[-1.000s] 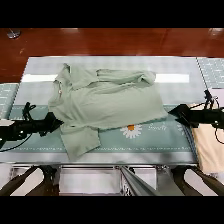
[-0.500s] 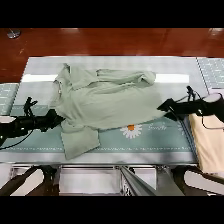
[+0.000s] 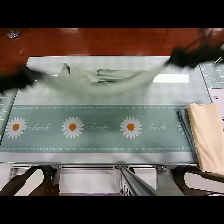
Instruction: Fold the shirts.
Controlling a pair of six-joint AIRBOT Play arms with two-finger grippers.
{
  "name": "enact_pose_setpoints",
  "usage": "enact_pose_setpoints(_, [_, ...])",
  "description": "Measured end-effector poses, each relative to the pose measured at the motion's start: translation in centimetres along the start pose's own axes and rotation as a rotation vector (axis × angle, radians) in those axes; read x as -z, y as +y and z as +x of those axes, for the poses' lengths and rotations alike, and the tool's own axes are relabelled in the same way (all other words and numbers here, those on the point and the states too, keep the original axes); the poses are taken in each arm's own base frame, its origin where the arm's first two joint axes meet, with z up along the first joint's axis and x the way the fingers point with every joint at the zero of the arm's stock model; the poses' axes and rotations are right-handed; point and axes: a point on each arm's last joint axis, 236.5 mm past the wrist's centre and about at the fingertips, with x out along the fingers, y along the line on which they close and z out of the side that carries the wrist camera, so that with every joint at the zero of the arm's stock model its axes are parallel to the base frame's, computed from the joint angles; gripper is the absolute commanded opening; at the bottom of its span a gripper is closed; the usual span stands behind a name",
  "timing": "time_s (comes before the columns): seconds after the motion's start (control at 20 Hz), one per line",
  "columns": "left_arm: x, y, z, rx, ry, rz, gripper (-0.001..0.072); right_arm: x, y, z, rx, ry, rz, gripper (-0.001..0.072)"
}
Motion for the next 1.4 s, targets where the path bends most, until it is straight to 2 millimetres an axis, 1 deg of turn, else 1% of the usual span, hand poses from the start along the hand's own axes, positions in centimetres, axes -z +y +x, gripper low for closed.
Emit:
enact_pose_setpoints(0.05, [-3.3, -4.2, -1.6, 0.051, -0.07, 0.091, 0.0019, -3.2, 2.8, -4.4, 0.003, -0.109, -0.082, 0.0029])
enact_pose_setpoints(0.1, [-6.0, -8.5, -3.5, 0.098, -0.137, 0.182, 0.0019, -5.2, 5.3, -8.6, 0.011, -0.205, -0.151, 0.0029])
enact_pose_setpoints(0.15, [-7.8, -13.0, -5.9, 0.134, -0.191, 0.281, 0.0019, -6.2, 7.8, -13.3, 0.023, -0.297, -0.215, 0.0029])
enact_pose_setpoints(0.2, [-9.0, -16.6, -8.2, 0.146, -0.246, 0.367, 0.0018, -6.5, 9.8, -17.4, 0.034, -0.381, -0.266, 0.0029])
enact_pose_setpoints(0.25, [-9.4, -20.0, -10.7, 0.143, -0.29, 0.459, 0.0018, -6.2, 11.8, -21.9, 0.05, -0.466, -0.315, 0.003])
enact_pose_setpoints(0.3, [-9.6, -22.5, -13.0, 0.118, -0.335, 0.54, 0.0019, -5.5, 13.3, -25.6, 0.068, -0.537, -0.354, 0.003])
enact_pose_setpoints(0.35, [-9.3, -24.7, -15.5, 0.075, -0.379, 0.619, 0.0018, -4.2, 14.6, -29.4, 0.092, -0.605, -0.393, 0.003])
enact_pose_setpoints(0.4, [-9.0, -26.2, -17.9, 0.015, -0.423, 0.687, 0.0018, -2.9, 15.6, -32.7, 0.116, -0.666, -0.423, 0.003])
enact_pose_setpoints(0.45, [-8.5, -27.2, -20.0, -0.046, -0.463, 0.741, 0.0018, -1.2, 16.4, -35.8, 0.139, -0.723, -0.448, 0.003])
enact_pose_setpoints(0.5, [-7.9, -28.2, -22.4, -0.112, -0.511, 0.791, 0.0018, 0.4, 16.9, -38.2, 0.161, -0.765, -0.464, 0.003])
enact_pose_setpoints(0.55, [-7.2, -28.7, -24.3, -0.171, -0.545, 0.828, 0.0018, 2.1, 17.2, -40.3, 0.184, -0.797, -0.476, 0.003])
enact_pose_setpoints(0.65, [-5.5, -29.1, -27.9, -0.279, -0.603, 0.874, 0.0018, 5.1, 17.0, -43.0, 0.231, -0.827, -0.48, 0.003])
enact_pose_setpoints(0.7, [-4.8, -29.2, -29.2, -0.314, -0.622, 0.887, 0.0018, 6.3, 16.8, -43.8, 0.251, -0.83, -0.475, 0.003])
enact_pose_setpoints(0.75, [-4.0, -28.9, -30.2, -0.346, -0.627, 0.889, 0.0018, 7.4, 16.4, -44.3, 0.268, -0.823, -0.467, 0.003])
enact_pose_setpoints(0.8, [-3.4, -28.7, -31.0, -0.363, -0.633, 0.89, 0.0018, 8.1, 16.0, -44.3, 0.282, -0.808, -0.459, 0.003])
enact_pose_setpoints(0.85, [-3.1, -28.5, -31.3, -0.369, -0.632, 0.885, 0.0018, 8.7, 15.5, -43.9, 0.29, -0.782, -0.448, 0.003])
enact_pose_setpoints(0.9, [-2.8, -27.6, -31.0, -0.38, -0.608, 0.867, 0.0018, 9.1, 15.0, -43.1, 0.291, -0.748, -0.437, 0.003])
enact_pose_setpoints(0.95, [-2.8, -26.3, -30.4, -0.397, -0.572, 0.843, 0.0018, 9.2, 14.6, -41.9, 0.283, -0.709, -0.426, 0.003])
enact_pose_setpoints(1.0, [-2.9, -24.8, -29.3, -0.41, -0.536, 0.813, 0.0018, 9.3, 14.0, -40.1, 0.275, -0.656, -0.412, 0.003])
enact_pose_setpoints(1.05, [-2.9, -23.2, -27.9, -0.419, -0.489, 0.782, 0.0019, 9.3, 13.3, -38.1, 0.26, -0.599, -0.397, 0.003])
enact_pose_setpoints(1.15, [-2.9, -18.6, -23.9, -0.445, -0.354, 0.694, 0.0018, 9.1, 11.5, -33.1, 0.23, -0.485, -0.355, 0.003])
enact_pose_setpoints(1.3, [-2.1, -11.6, -16.7, -0.437, -0.14, 0.557, 0.0019, 8.5, 7.3, -24.9, 0.218, -0.333, -0.264, 0.003])
enact_pose_setpoints(1.4, [-1.7, -7.1, -11.9, -0.431, -0.029, 0.48, 0.0018, 8.0, 4.3, -19.1, 0.205, -0.246, -0.206, 0.003])
